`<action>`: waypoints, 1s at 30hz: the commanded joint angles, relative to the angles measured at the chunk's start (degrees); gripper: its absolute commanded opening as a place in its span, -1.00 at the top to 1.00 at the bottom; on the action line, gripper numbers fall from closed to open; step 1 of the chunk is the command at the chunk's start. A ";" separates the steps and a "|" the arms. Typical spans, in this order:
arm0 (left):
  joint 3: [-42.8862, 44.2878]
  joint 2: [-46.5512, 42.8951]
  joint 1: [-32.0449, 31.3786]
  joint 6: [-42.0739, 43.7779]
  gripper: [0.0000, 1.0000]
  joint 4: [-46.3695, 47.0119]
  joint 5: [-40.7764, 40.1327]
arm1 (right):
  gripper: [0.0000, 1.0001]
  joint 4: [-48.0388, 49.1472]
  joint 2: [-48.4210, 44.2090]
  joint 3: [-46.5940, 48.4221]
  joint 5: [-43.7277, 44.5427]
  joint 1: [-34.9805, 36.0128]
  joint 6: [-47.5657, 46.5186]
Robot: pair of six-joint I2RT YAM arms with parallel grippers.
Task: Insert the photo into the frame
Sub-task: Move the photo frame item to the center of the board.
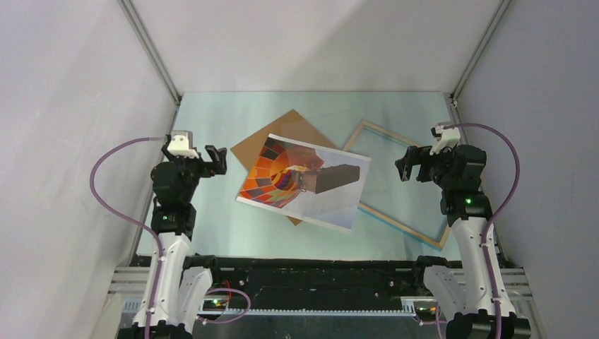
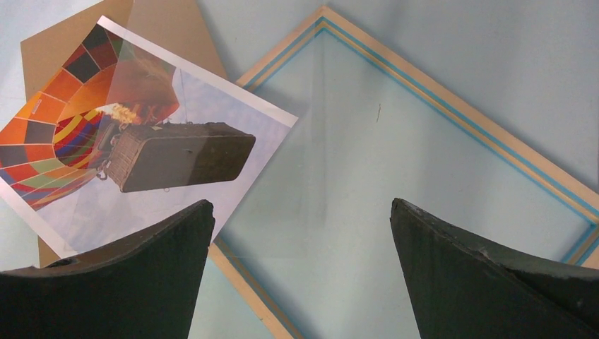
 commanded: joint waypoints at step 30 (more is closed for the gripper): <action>4.88 14.25 -0.78 -2.54 -0.97 -4.40 9.40 | -0.86 6.25 39.62 11.65 0.41 8.11 5.97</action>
